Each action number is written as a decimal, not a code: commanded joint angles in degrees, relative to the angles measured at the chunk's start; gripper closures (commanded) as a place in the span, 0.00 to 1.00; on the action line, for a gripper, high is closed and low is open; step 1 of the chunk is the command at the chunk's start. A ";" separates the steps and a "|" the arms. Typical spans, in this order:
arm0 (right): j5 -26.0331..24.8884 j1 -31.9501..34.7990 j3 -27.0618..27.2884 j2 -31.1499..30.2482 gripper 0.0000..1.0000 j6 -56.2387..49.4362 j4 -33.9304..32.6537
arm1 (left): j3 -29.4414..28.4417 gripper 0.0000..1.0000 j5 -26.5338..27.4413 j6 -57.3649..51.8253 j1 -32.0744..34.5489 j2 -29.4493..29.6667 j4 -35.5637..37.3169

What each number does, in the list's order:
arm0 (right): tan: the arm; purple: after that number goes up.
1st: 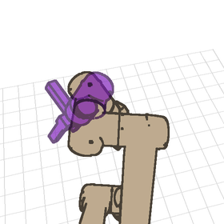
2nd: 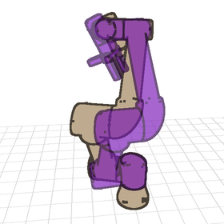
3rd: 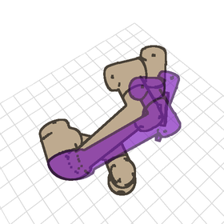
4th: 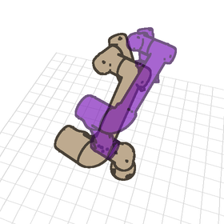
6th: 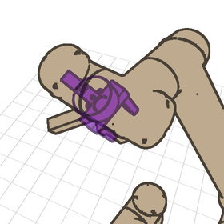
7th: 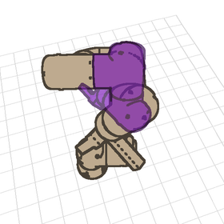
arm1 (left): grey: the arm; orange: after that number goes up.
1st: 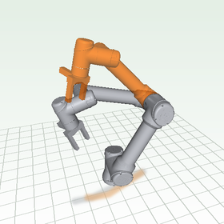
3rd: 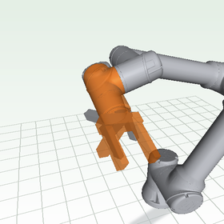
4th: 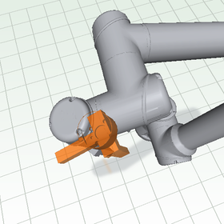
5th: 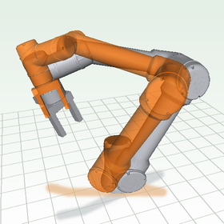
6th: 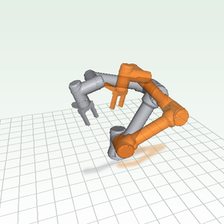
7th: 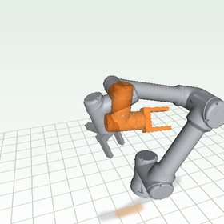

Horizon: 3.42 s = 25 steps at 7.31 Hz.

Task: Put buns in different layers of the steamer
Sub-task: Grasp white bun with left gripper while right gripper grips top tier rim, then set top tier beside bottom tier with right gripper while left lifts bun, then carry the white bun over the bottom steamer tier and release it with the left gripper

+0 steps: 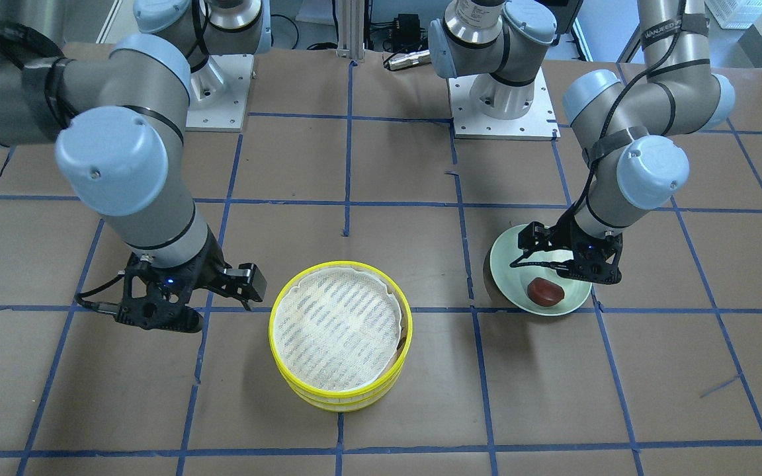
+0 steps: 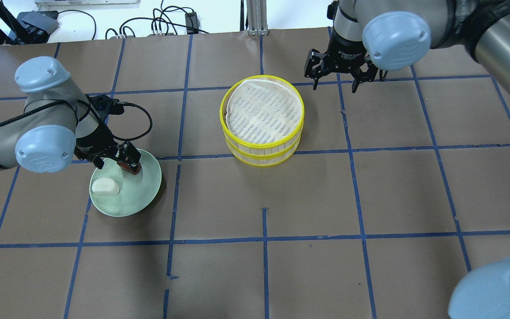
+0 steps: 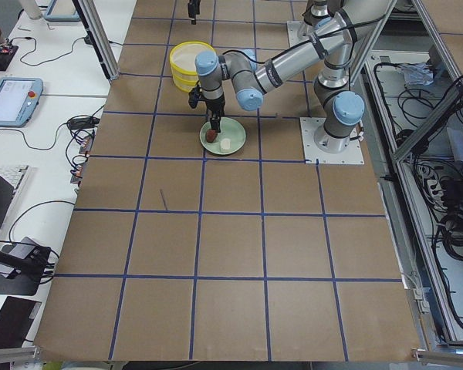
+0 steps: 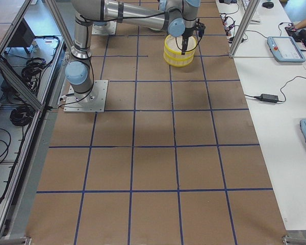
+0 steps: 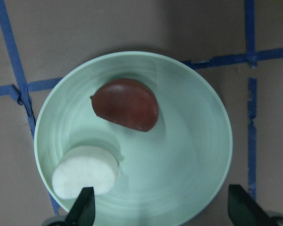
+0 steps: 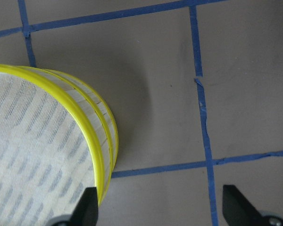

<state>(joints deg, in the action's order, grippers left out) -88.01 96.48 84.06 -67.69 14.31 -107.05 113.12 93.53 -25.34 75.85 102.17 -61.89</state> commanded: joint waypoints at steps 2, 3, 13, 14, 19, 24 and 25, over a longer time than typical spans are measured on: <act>0.12 2.31 1.37 5.10 0.13 2.30 -7.82 | -0.18 0.01 3.85 -14.98 -1.67 2.50 2.65; 0.12 2.83 1.63 5.20 0.15 2.39 -7.82 | 0.43 0.01 4.81 -15.61 -1.67 3.29 2.92; 2.15 2.58 1.81 0.73 0.87 1.87 0.85 | 2.45 0.84 6.49 -9.46 -1.85 4.62 2.22; 1.54 1.01 2.07 -0.68 0.87 -3.27 1.66 | 2.37 0.95 5.79 -9.11 -1.85 4.27 2.39; -6.46 -13.40 1.54 -4.90 0.87 -20.35 6.25 | -6.21 0.98 -0.02 11.51 5.42 -2.31 -4.84; -6.64 -14.56 2.42 -3.77 0.87 -25.56 5.71 | -18.91 0.97 -17.30 36.73 18.61 3.54 -3.91; -6.64 -14.56 2.51 -3.77 0.87 -25.56 5.80 | -18.99 0.96 -19.68 41.29 20.98 6.70 0.41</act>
<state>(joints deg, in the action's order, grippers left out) -94.62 81.94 86.50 -71.49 -11.18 -101.35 94.47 77.76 10.34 93.84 105.32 -67.35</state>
